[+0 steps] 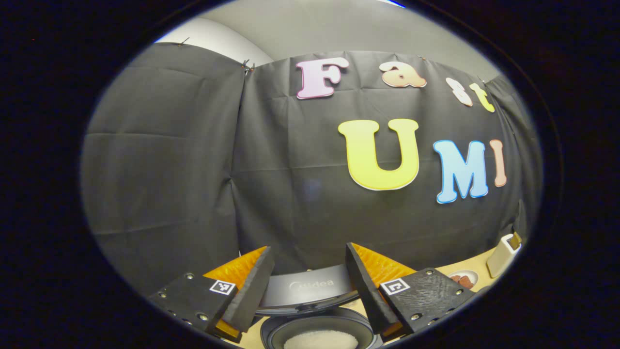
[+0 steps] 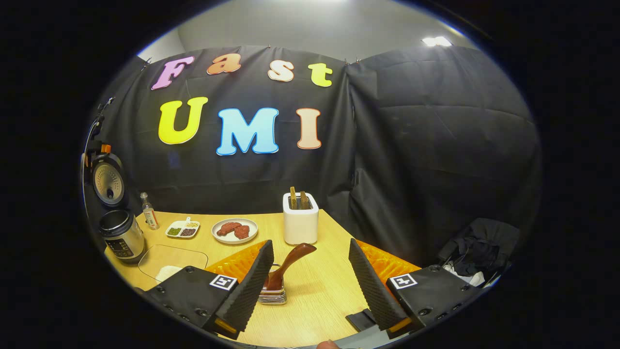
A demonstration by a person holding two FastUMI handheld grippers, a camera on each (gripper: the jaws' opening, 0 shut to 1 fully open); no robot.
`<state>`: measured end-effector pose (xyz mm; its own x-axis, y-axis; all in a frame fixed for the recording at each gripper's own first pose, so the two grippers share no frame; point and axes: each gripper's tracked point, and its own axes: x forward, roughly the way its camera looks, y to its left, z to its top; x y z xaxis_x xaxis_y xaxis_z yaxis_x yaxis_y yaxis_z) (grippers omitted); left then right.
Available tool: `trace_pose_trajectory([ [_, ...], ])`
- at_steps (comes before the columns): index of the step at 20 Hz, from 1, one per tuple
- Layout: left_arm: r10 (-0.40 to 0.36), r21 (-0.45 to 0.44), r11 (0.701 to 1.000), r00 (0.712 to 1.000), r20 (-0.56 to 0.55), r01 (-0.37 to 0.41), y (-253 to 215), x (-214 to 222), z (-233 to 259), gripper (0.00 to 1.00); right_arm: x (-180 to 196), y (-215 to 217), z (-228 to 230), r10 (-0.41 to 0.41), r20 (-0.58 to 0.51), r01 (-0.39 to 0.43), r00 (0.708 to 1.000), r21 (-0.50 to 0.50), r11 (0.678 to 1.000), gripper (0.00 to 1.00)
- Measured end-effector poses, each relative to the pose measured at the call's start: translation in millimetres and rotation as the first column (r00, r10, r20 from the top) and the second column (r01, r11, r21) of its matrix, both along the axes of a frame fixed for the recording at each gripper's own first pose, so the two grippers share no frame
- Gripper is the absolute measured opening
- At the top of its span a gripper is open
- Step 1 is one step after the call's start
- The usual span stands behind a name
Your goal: Close the left gripper, press the button to open the rice cooker; take a wooden spoon from the chopstick holder with the right hand, scoop a spoonful of rice and pour it into the rice cooker, then put the wooden spoon back into the chopstick holder.
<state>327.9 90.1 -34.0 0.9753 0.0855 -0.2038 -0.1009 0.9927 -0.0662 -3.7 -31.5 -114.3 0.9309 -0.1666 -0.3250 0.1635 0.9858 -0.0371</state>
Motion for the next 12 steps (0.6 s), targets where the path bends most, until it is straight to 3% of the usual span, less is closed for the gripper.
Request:
trace_pose_trajectory([
  [5,0.004,-0.003,1.0,1.0,-0.021,-0.004,-17.3,-31.7,-7.7,0.93,7.2,-2.8,1.8,0.037,0.012,-0.038,0.999,0.038,0.999,0.98],
  [7,0.003,-0.002,1.0,1.0,-0.03,-0.003,-24.2,-46.0,-14.8,0.93,9.1,-3.6,1.7,0.059,0.014,-0.06,0.998,0.033,0.998,0.94],
  [8,0.004,-0.003,1.0,0.999,-0.035,-0.004,-27.1,-52.9,-17.1,0.91,9.7,-4.8,0.9,0.071,0.014,-0.071,0.997,0.028,0.997,0.99],
  [12,0.002,-0.003,1.0,0.999,-0.054,-0.002,-39.8,-77.6,-30.1,0.92,10.3,-6.6,-4.0,0.106,0.003,-0.106,0.994,0.03,0.994,0.99],
])
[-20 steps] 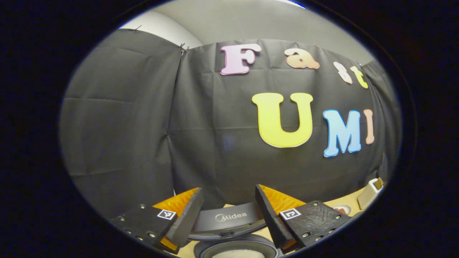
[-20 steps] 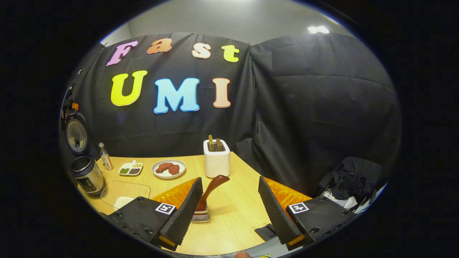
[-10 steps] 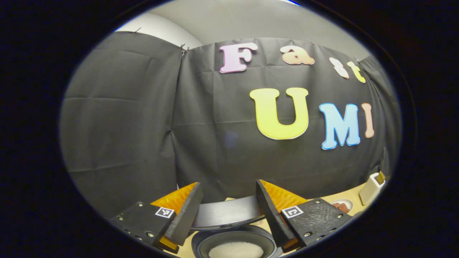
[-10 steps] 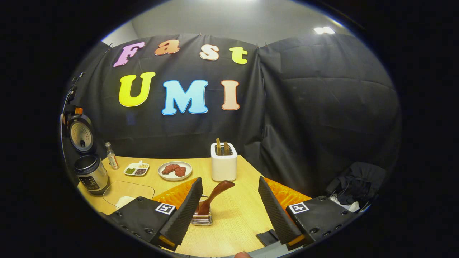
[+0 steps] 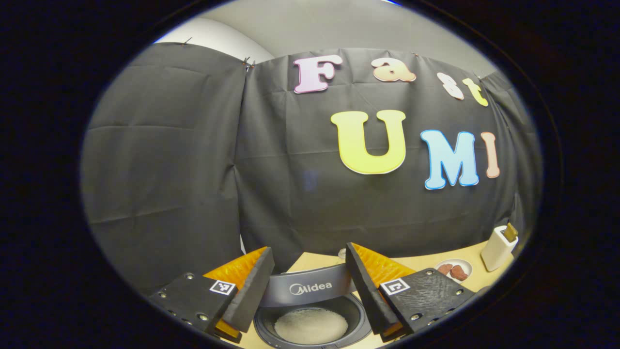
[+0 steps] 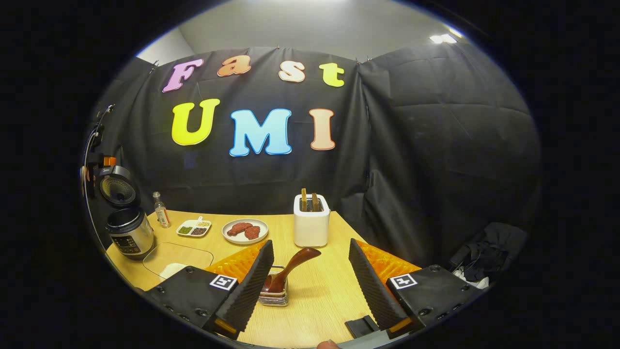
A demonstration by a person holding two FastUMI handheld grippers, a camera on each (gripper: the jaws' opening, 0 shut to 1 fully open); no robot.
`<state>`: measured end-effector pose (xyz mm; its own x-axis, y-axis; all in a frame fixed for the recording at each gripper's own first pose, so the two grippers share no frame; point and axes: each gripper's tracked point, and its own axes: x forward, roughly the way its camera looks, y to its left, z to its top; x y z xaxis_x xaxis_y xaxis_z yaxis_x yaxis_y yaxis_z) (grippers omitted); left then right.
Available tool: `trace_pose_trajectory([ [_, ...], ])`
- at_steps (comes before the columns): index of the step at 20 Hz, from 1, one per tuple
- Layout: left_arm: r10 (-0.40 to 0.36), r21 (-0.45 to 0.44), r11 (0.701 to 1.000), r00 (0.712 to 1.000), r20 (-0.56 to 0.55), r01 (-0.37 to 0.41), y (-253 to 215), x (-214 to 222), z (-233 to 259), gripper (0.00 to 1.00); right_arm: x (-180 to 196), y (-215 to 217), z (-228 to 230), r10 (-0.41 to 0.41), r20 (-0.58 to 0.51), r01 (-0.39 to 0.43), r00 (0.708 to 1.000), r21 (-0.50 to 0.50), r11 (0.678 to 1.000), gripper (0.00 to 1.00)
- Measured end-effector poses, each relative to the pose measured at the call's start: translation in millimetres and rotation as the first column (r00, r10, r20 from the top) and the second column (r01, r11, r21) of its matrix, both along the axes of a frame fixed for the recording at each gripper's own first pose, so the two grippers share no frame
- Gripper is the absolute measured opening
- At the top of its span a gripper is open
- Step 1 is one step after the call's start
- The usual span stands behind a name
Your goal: Close the left gripper, press the button to open the rice cooker; take a wooden spoon from the chopstick holder with the right hand, scoop a spoonful of rice and pour it into the rice cooker, then put the wooden spoon back into the chopstick holder.
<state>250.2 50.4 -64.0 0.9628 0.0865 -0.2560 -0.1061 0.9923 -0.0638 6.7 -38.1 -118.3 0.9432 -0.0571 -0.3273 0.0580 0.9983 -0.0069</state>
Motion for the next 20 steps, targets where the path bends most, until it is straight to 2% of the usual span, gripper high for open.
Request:
trace_pose_trajectory([
  [3,-0.005,-0.007,1.0,1.0,-0.015,0.005,-8.8,-14.6,-10.2,0.91,0.8,-1.1,-1.9,0.015,-0.003,-0.015,1.0,0.014,1.0,0.99],
  [4,-0.007,-0.007,1.0,1.0,-0.019,0.007,-11.4,-19.9,-13.4,0.91,1.8,-1.3,-2.3,0.021,-0.003,-0.021,1.0,0.016,1.0,0.94],
  [6,-0.011,-0.011,1.0,1.0,-0.027,0.011,-15.8,-30.2,-21.1,0.93,2.8,-1.9,-4.4,0.034,-0.005,-0.034,0.999,0.013,0.999,0.94],
  [7,-0.013,-0.014,1.0,0.999,-0.031,0.013,-17.6,-35.1,-24.9,0.91,3.6,-2.4,-5.7,0.039,-0.008,-0.038,0.999,0.012,0.999,0.99],
  [8,-0.016,-0.015,1.0,0.999,-0.035,0.015,-20.1,-39.8,-30.2,0.95,3.8,-2.6,-8.2,0.043,-0.012,-0.042,0.999,0.014,0.999,0.99],
  [11,-0.028,-0.025,0.999,0.998,-0.053,0.027,-26.4,-55.1,-44.3,0.95,4.5,-2.5,-11.4,0.051,-0.022,-0.051,0.998,0.027,0.998,1.0],
  [13,-0.037,-0.037,0.999,0.997,-0.071,0.034,-32.6,-64.5,-57.0,0.91,6.2,-3.8,-13.5,0.056,-0.025,-0.055,0.998,0.025,0.998,0.99],
  [16,-0.045,-0.05,0.998,0.994,-0.098,0.041,-39.6,-76.1,-79.6,0.93,7.8,-2.9,-13.6,0.067,-0.026,-0.066,0.997,0.023,0.998,0.99],
  [20,-0.052,-0.047,0.998,0.99,-0.13,0.047,-45.3,-88.6,-104.7,0.91,7.3,-0.1,-17.0,0.082,-0.035,-0.082,0.996,0.016,0.997,0.99],
])
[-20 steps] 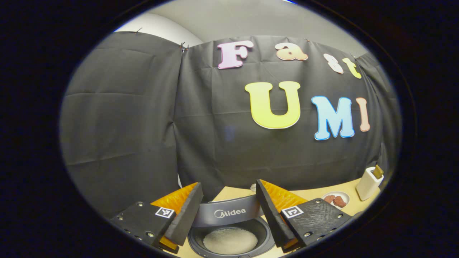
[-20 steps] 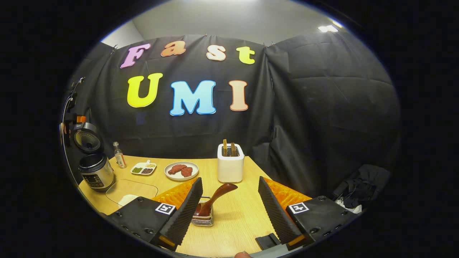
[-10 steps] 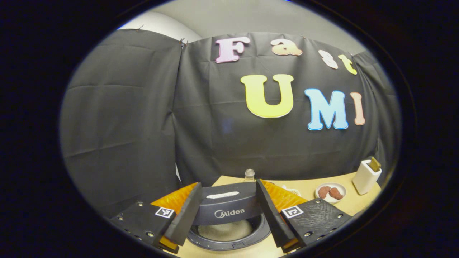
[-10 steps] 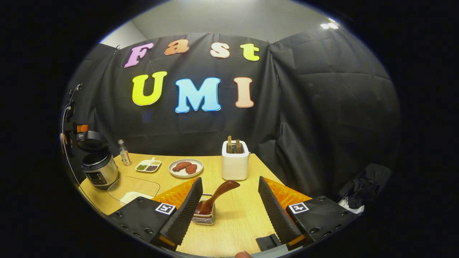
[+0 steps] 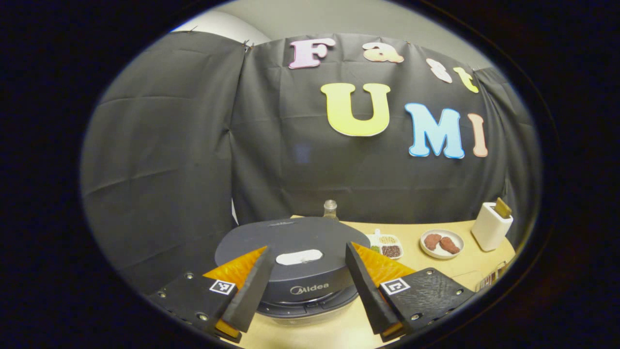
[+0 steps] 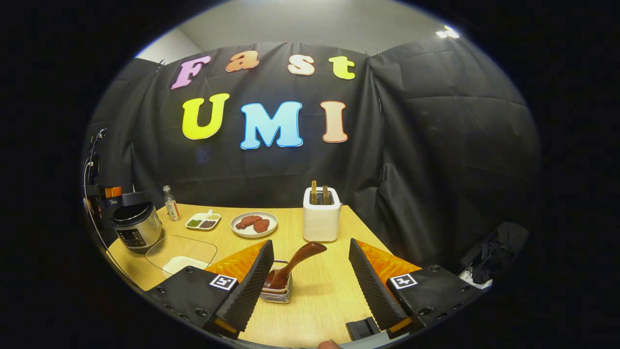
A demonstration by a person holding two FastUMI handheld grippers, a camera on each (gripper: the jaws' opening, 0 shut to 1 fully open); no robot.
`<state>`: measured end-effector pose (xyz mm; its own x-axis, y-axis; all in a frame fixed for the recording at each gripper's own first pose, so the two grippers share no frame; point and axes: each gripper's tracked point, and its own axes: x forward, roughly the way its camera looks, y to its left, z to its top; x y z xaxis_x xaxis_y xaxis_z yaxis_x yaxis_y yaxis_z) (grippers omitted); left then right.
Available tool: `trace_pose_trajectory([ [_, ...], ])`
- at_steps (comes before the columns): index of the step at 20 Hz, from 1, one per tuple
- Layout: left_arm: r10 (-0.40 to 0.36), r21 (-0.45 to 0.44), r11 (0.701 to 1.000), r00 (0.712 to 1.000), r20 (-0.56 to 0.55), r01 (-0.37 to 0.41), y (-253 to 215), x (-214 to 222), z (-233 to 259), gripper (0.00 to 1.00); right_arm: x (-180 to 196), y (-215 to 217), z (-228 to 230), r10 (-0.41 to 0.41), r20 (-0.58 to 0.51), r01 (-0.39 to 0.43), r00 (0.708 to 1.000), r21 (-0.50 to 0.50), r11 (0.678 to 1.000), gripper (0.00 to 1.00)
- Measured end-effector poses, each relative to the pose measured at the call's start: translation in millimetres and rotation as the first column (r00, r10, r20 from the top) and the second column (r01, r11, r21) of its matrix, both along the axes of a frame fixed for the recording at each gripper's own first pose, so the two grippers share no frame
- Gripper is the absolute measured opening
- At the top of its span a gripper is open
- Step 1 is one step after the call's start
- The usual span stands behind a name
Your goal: Close the left gripper, press the button to open the rice cooker; take a wooden spoon from the chopstick holder with the right hand, scoop a spoonful of rice and pour it into the rice cooker, then put the wooden spoon back into the chopstick holder.
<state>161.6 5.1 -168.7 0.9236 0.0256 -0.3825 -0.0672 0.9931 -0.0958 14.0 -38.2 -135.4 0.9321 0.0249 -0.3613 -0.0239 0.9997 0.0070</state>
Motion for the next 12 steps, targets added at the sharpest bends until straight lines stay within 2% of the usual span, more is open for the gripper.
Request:
trace_pose_trajectory([
  [3,-0.011,0.013,1.0,0.999,-0.038,0.011,-6.8,-6.5,-24.1,0.91,-1.8,3.8,-2.8,0.011,-0.011,-0.011,1.0,-0.003,1.0,0.94],
  [5,-0.02,0.03,0.999,0.997,-0.07,0.022,-12.4,-11.1,-42.4,0.93,-2.5,5.8,-4.1,0.018,-0.015,-0.018,1.0,-0.004,1.0,1.0],
  [7,-0.013,0.046,0.999,0.999,-0.04,0.015,-10.3,-12.1,-41.2,0.92,-3.8,6.5,-3.3,0.023,-0.014,-0.024,1.0,-0.011,1.0,0.99],
  [8,-0.007,0.039,0.999,0.999,-0.042,0.008,-10.1,-16.0,-41.0,0.95,-3.9,5.8,-3.6,0.025,-0.012,-0.025,1.0,-0.015,1.0,0.99],
  [10,0.009,0.029,1.0,1.0,-0.008,-0.009,-10.0,-18.5,-44.6,0.92,-5.9,4.6,-4.8,0.023,-0.013,-0.023,1.0,-0.018,1.0,0.99],
  [12,0.014,0.045,0.999,1.0,0.004,-0.014,-13.2,-20.2,-51.9,0.95,-8.7,3.6,-6.7,0.016,-0.019,-0.017,1.0,-0.009,1.0,0.99],
])
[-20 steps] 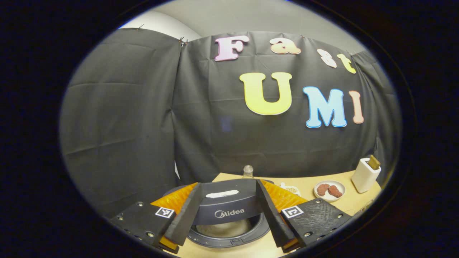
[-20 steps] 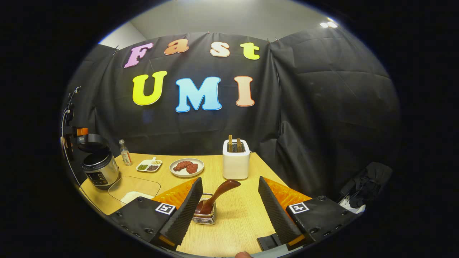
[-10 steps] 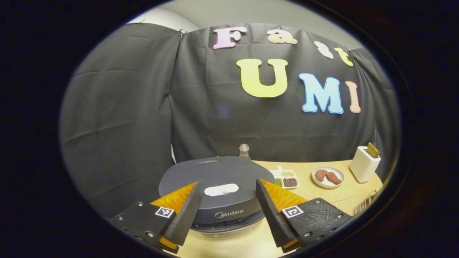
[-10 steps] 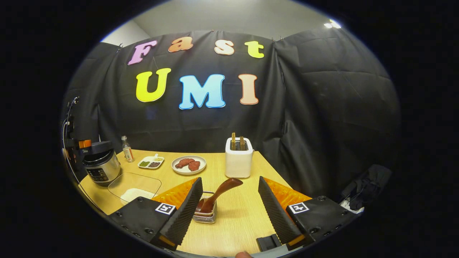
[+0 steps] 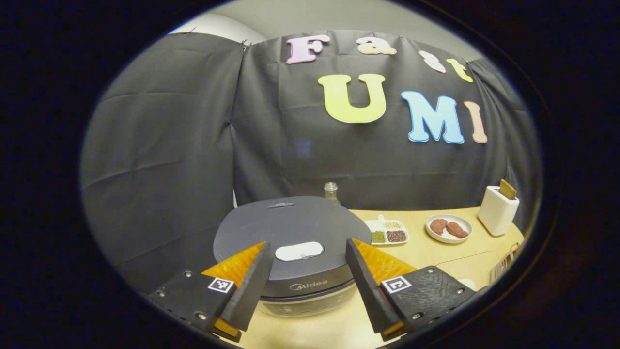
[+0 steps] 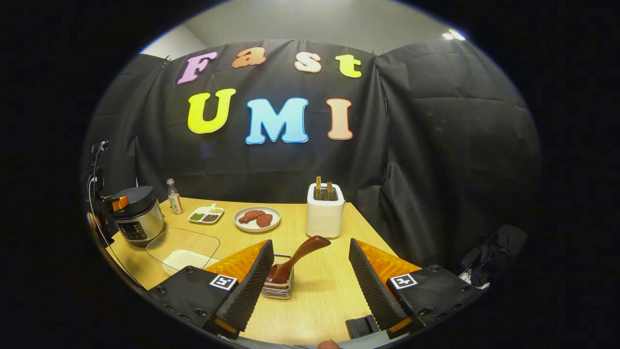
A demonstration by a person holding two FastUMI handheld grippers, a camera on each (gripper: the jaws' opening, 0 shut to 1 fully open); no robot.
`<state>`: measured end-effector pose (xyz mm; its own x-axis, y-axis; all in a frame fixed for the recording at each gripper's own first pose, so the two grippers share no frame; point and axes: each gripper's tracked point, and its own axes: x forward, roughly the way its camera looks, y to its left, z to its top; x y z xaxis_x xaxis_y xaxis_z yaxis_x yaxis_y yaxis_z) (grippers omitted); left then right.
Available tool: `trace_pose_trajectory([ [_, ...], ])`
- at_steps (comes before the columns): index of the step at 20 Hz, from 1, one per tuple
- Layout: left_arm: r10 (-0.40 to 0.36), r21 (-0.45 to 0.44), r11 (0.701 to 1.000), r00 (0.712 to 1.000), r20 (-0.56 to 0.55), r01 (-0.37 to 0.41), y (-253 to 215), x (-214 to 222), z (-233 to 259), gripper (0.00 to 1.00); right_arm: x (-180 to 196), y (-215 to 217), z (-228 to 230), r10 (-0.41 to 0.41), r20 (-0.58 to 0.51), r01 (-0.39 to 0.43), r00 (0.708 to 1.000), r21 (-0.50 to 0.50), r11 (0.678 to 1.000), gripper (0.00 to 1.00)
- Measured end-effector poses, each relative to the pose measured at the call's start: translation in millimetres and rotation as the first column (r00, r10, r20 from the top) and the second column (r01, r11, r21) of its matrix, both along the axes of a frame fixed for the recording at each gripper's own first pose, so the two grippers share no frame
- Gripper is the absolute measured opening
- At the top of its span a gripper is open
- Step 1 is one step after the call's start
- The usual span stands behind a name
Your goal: Close the left gripper, press the button to open the rice cooker; take a wooden spoon from the chopstick holder with the right hand, scoop a spoonful of rice and pour it into the rice cooker, then put the wooden spoon back into the chopstick holder.
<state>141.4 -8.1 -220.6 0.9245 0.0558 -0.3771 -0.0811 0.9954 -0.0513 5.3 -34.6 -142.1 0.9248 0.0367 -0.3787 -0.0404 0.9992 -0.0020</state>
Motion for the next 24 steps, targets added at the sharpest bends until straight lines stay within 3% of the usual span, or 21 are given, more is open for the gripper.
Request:
trace_pose_trajectory([
  [7,-0.01,0.021,1.0,1.0,0.015,0.01,-2.9,-3.1,13.3,0.92,-2.0,6.0,7.8,0.037,0.014,-0.037,0.999,0.021,0.999,0.99],
  [11,-0.034,0.068,0.997,0.99,0.135,0.025,-9.5,-23.0,85.3,0.88,7.9,8.5,32.8,0.084,0.08,-0.087,0.993,0.034,0.996,0.99],
  [16,-0.031,0.019,0.999,0.958,0.285,0.027,-32.2,-82.0,194.4,0.88,10.8,23.2,68.1,0.152,0.162,-0.167,0.975,0.083,0.983,0.99],
  [17,-0.038,0.009,0.999,0.951,0.308,0.037,-37.3,-95.8,210.2,0.88,9.3,26.5,76.8,0.159,0.18,-0.177,0.971,0.09,0.98,0.94],
  [18,-0.039,-0.003,0.999,0.945,0.325,0.042,-39.8,-107.4,221.1,0.88,7.2,29.3,84.0,0.166,0.198,-0.187,0.966,0.09,0.978,0.99],
  [24,-0.057,-0.048,0.996,0.928,0.368,0.08,-29.4,-176.4,248.2,0.89,-14.7,42.1,112.5,0.148,0.261,-0.176,0.954,0.087,0.981,0.98],
])
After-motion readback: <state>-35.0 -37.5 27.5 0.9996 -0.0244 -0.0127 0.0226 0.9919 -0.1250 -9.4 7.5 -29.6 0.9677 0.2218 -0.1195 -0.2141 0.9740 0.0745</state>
